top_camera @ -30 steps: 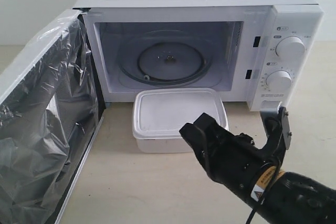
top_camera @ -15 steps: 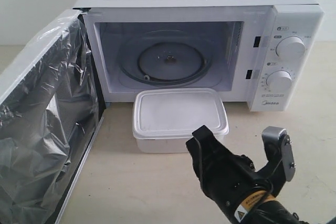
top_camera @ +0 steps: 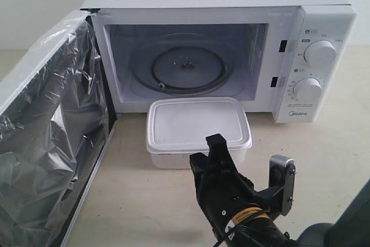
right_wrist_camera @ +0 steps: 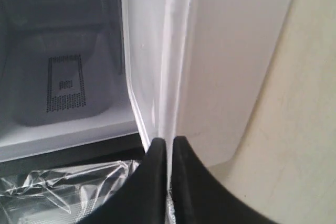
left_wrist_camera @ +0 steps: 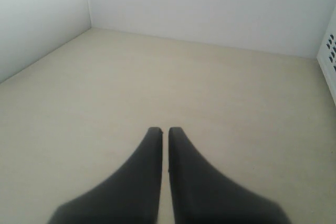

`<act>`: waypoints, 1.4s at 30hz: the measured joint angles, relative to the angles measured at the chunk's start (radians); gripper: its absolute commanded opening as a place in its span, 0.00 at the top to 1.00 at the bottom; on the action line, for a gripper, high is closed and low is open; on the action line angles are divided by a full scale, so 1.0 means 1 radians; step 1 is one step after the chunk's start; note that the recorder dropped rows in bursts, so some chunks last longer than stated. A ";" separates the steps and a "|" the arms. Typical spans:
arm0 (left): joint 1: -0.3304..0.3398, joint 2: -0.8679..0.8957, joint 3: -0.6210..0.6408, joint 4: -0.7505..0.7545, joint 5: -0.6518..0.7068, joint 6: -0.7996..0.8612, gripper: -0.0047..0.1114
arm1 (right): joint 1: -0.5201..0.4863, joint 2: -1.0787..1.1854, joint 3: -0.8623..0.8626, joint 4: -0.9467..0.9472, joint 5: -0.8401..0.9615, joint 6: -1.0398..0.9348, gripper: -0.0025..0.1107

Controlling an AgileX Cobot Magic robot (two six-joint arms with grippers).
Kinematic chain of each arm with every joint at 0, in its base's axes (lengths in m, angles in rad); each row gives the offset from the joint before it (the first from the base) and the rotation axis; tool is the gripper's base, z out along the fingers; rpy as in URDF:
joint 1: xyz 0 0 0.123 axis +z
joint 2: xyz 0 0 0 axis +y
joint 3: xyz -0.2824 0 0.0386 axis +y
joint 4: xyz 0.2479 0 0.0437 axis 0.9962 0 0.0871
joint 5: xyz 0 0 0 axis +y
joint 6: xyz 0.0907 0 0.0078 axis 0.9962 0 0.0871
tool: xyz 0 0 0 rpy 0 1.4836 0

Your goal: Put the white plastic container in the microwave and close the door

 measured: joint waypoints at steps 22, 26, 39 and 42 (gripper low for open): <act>0.000 0.000 0.000 0.000 0.000 0.000 0.92 | -0.025 0.000 -0.012 0.014 0.000 -0.009 0.47; 0.000 0.000 0.000 0.000 0.000 0.000 0.92 | -0.042 0.001 -0.051 -0.028 0.000 -0.009 0.47; 0.000 0.000 0.000 0.000 0.000 0.000 0.92 | -0.080 0.001 -0.070 -0.001 0.081 -0.017 0.47; 0.000 0.000 0.000 0.000 0.000 0.000 0.92 | -0.099 0.001 -0.070 -0.001 0.086 -0.019 0.47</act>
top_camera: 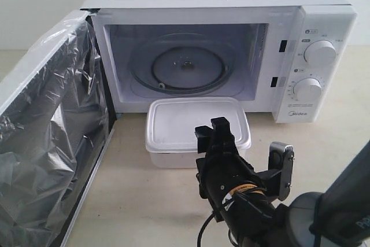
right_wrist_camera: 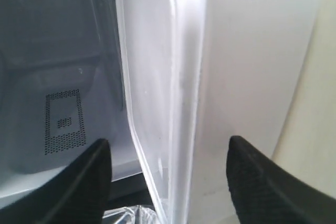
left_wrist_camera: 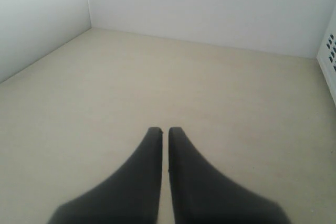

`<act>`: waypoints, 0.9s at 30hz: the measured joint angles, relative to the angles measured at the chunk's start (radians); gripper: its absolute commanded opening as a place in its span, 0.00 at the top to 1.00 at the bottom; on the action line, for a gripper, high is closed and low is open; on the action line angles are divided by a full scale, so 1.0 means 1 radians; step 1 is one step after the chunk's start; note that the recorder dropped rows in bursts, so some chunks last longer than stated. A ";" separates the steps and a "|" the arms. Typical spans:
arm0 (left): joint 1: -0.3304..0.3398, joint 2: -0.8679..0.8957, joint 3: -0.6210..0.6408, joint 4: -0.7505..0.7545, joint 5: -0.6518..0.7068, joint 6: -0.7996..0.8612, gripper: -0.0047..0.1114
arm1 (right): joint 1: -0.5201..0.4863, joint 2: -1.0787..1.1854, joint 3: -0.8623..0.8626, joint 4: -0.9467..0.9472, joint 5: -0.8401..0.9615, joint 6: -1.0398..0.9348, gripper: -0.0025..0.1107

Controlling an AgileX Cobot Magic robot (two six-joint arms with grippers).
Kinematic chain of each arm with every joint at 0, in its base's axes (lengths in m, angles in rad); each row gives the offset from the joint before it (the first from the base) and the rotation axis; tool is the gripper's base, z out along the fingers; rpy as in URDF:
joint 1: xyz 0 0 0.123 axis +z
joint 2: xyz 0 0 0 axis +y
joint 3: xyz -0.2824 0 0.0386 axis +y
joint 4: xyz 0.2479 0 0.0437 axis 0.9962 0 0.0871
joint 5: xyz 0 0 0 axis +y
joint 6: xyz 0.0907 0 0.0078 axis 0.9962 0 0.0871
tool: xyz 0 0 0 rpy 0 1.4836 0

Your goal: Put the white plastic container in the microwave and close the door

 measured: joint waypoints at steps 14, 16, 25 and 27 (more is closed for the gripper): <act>0.000 0.000 0.000 0.000 0.000 0.000 0.92 | -0.028 0.000 -0.013 -0.029 0.055 -0.018 0.66; 0.000 0.000 0.000 0.000 0.000 0.000 0.92 | -0.028 0.000 -0.019 -0.032 0.074 -0.018 0.78; 0.000 0.000 0.000 0.000 0.000 0.000 0.92 | -0.020 -0.002 -0.021 -0.039 0.069 -0.025 0.98; 0.000 0.000 0.000 0.000 0.000 0.000 0.92 | -0.020 -0.002 -0.021 -0.053 0.064 -0.025 0.98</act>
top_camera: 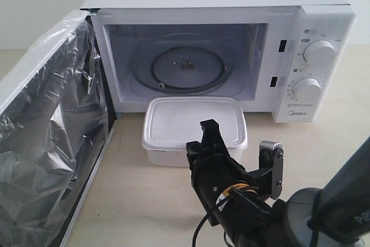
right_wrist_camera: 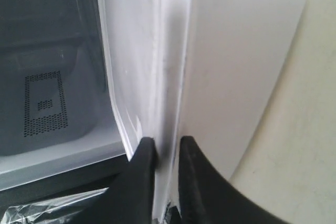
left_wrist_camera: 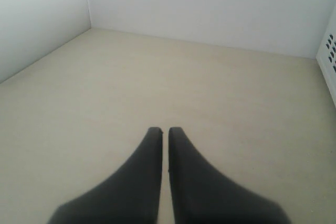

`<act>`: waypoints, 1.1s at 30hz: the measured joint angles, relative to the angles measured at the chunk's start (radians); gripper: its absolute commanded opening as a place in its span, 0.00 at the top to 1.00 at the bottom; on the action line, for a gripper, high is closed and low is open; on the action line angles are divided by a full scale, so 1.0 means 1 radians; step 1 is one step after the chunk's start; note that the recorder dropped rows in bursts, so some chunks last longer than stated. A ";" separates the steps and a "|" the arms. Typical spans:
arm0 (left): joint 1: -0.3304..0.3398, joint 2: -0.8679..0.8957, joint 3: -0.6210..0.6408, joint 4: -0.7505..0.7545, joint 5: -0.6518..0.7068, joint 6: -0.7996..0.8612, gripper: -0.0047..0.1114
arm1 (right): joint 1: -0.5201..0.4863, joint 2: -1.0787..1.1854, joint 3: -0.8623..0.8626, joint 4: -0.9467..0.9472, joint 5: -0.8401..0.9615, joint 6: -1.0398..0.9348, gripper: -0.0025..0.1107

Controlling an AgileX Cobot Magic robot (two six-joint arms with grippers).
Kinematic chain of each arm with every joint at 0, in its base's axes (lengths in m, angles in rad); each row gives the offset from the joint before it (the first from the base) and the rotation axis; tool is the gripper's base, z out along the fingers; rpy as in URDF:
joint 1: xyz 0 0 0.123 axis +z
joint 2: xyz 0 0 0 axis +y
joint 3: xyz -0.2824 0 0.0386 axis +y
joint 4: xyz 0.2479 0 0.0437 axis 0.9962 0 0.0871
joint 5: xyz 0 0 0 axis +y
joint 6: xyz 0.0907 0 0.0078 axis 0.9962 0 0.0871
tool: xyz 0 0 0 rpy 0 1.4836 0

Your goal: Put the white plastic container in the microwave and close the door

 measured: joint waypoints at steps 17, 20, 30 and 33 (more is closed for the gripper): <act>0.000 0.000 0.000 0.000 0.000 0.000 0.92 | 0.103 -0.049 -0.017 0.102 -0.141 -0.148 0.98; 0.000 0.000 0.000 0.000 0.000 0.000 0.92 | 0.109 -0.050 -0.017 0.102 -0.142 -0.148 0.98; 0.000 0.000 0.000 0.000 0.000 0.000 0.92 | 0.180 -0.054 -0.009 0.109 -0.108 -0.073 0.39; 0.000 0.000 0.000 0.000 0.000 0.000 0.92 | 0.180 -0.089 -0.008 0.228 0.000 -0.088 0.53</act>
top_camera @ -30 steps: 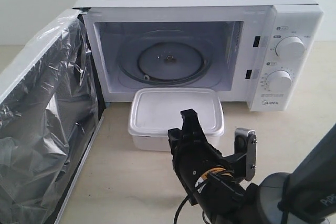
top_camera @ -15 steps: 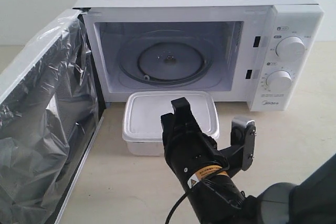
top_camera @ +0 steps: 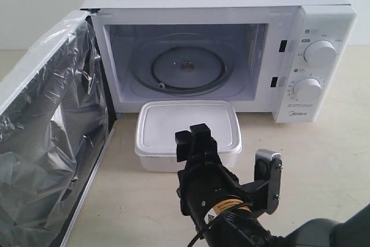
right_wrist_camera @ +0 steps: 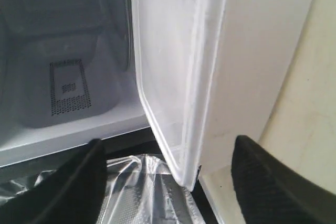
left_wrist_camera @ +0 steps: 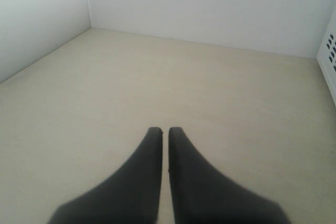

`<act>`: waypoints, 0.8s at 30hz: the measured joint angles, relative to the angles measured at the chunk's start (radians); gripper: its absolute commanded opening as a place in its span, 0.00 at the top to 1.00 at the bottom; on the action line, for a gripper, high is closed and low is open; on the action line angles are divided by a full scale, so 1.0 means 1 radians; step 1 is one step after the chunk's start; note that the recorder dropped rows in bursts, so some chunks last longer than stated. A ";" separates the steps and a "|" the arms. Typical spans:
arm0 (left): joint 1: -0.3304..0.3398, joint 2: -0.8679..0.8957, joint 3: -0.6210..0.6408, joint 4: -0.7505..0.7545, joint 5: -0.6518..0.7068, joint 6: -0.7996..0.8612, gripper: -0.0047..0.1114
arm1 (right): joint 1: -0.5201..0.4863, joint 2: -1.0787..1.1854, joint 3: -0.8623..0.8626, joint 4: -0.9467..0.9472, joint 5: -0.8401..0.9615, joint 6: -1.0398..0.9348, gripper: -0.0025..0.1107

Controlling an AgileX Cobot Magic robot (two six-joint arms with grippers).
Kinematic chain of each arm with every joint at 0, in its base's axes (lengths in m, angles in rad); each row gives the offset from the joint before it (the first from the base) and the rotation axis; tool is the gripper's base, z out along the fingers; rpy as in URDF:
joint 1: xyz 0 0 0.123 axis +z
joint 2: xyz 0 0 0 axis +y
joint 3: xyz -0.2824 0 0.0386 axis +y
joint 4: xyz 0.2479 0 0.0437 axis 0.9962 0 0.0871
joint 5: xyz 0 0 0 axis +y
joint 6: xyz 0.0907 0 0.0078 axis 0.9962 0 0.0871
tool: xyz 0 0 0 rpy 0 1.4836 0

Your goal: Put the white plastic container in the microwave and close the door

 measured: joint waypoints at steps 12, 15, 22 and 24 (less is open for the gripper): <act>0.000 0.000 0.000 0.000 0.000 0.000 0.92 | -0.075 -0.010 0.002 -0.035 0.080 0.019 0.54; 0.000 0.000 0.000 0.000 0.000 0.000 0.92 | -0.085 -0.010 0.002 -0.039 0.090 0.022 0.54; 0.000 0.000 0.000 0.000 0.000 0.000 0.92 | -0.112 -0.010 0.002 -0.063 0.131 0.044 0.54; 0.000 0.000 0.000 0.000 0.000 0.000 0.92 | -0.112 -0.010 0.002 -0.077 0.145 0.058 0.54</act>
